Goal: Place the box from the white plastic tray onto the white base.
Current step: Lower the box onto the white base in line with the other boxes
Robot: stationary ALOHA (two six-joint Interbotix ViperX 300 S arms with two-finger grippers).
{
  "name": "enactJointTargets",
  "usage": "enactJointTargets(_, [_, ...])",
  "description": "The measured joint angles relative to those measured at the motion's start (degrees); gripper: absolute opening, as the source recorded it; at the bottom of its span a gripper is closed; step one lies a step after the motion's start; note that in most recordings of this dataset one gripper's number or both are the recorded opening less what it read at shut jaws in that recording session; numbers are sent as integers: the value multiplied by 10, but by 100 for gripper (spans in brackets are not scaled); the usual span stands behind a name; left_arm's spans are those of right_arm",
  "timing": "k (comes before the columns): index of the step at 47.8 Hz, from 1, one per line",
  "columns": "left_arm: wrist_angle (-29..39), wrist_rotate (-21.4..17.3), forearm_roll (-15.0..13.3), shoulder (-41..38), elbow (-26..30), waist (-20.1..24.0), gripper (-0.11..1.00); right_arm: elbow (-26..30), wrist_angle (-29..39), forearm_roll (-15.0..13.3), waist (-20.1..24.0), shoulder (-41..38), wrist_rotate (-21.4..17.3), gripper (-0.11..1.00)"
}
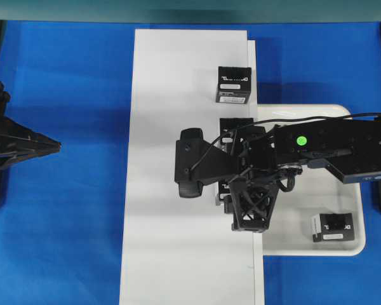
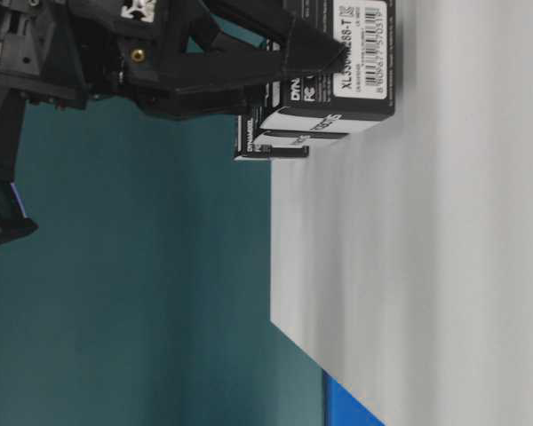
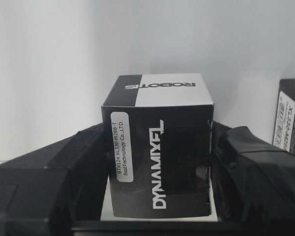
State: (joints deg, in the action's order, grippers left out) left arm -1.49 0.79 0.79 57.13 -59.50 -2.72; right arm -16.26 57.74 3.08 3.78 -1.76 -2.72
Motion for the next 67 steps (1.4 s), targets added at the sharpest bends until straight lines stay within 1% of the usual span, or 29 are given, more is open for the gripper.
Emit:
enactJointTargets(19, [0,0,1,-1,0,0,-6,-15,-18,1,-8,-1,2,58])
enactJointTargets(38, [0,0,1,-1,0,0,-6,-18,-18,2,-5,-2,-1,58])
enactJointTargets(55, [0,0,1,-1,0,0,-6,-18,-18,11,-2,-2,-3,58])
enactJointTargets(67, [0,0,0,-1,0,0,-6,-21,-18,11,-1,-2,-3,58])
